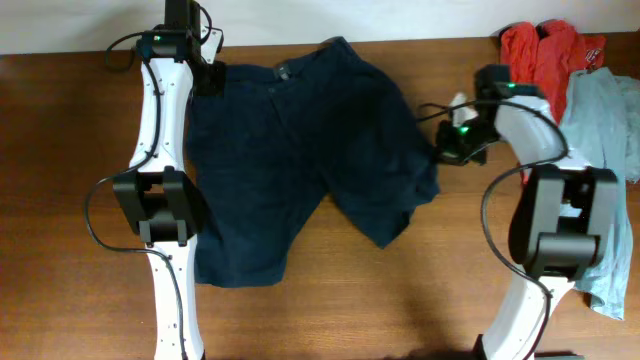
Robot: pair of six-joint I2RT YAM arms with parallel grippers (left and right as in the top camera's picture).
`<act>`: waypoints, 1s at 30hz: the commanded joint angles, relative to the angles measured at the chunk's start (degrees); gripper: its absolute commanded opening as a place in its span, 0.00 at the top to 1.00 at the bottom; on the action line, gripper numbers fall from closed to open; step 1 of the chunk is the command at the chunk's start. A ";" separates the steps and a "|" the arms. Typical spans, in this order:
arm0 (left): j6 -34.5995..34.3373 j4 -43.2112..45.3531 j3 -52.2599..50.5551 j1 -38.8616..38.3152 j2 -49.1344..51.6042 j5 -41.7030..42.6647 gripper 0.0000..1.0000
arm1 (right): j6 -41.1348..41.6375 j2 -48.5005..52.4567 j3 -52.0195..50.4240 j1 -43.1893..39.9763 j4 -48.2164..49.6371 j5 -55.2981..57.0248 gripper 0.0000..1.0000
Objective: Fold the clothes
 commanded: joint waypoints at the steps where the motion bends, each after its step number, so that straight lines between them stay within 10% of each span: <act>1: -0.74 -0.04 1.01 0.11 0.59 -0.42 1.00 | 1.09 -2.27 1.05 -0.37 -2.12 9.70 0.96; 11: -0.74 -0.13 1.01 0.11 0.59 -0.39 1.00 | 10.23 -2.27 1.07 -2.19 -3.74 29.27 0.92; 15: -0.74 -0.13 1.01 0.11 0.59 -0.39 1.00 | 8.87 -2.32 1.38 -3.34 -2.95 28.44 0.36; 18: -0.74 -0.09 1.01 0.11 0.59 -0.42 1.00 | 5.86 -2.38 3.41 -3.69 -4.55 23.96 0.17; 30: -0.74 0.00 1.01 0.11 0.59 -0.39 1.00 | -7.48 -3.98 20.44 1.84 -21.05 -2.32 0.26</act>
